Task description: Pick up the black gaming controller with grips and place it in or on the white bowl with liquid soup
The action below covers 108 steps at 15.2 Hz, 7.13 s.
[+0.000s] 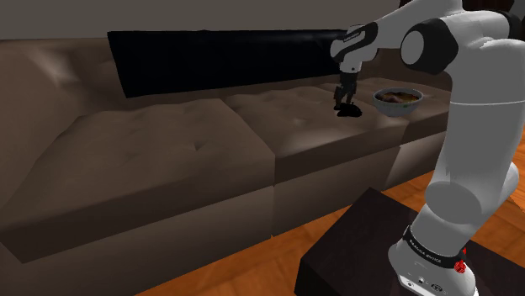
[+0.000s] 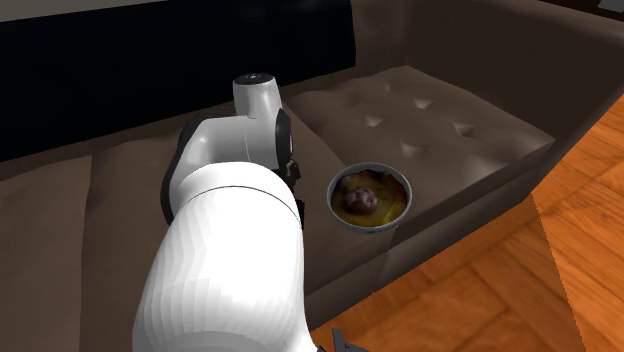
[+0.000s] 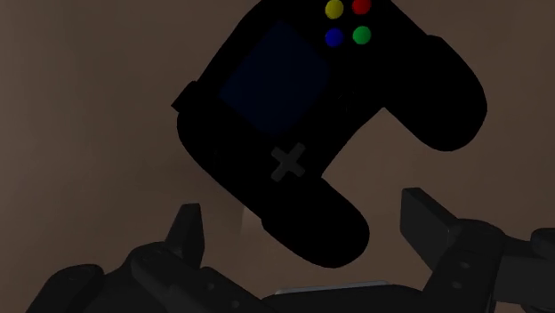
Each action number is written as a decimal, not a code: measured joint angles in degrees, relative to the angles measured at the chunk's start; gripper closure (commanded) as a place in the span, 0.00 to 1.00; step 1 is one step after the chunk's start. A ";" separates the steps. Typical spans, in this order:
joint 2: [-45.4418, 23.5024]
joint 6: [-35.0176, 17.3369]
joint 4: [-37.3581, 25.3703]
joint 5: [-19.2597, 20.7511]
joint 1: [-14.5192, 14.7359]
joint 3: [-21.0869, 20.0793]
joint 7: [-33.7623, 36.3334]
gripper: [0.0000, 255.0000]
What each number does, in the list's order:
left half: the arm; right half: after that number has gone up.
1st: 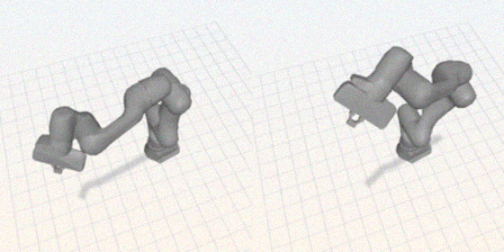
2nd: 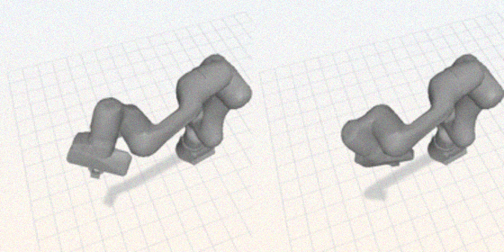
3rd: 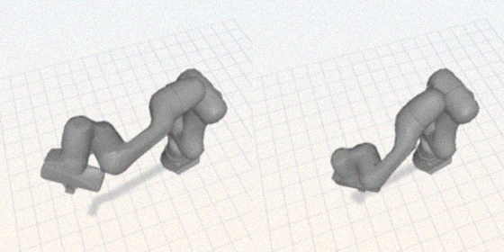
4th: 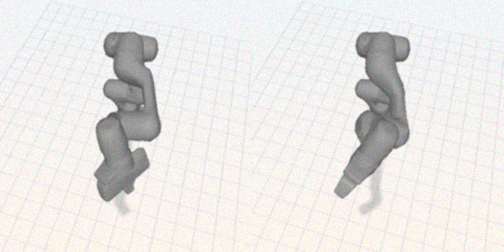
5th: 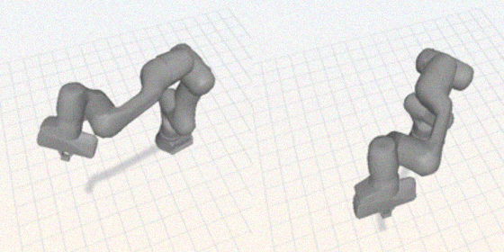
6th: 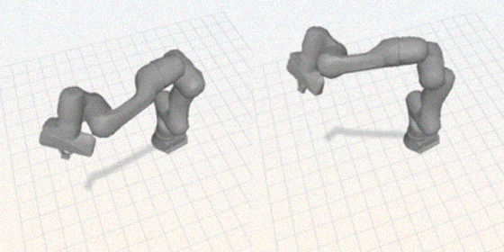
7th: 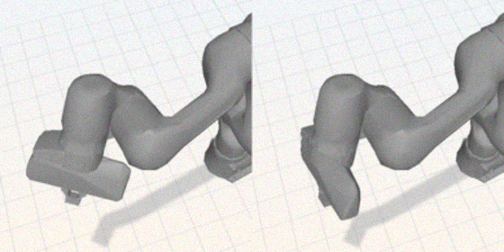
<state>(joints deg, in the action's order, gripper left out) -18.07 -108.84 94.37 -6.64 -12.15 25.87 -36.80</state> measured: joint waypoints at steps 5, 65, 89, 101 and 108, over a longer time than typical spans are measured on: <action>0.08 -0.60 0.65 0.01 0.11 -0.04 0.06 0.00; -3.50 28.60 -31.84 -2.19 -12.78 4.23 -12.66 1.00; -1.77 16.48 -17.94 -1.76 -16.65 6.22 -20.66 1.00; -3.15 20.77 -23.58 -2.41 -17.64 6.22 -20.68 0.00; -4.77 25.31 -29.60 -3.25 -18.98 6.21 -20.95 0.00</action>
<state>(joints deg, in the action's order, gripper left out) -22.84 -83.53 64.77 -9.89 -31.14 32.07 -57.75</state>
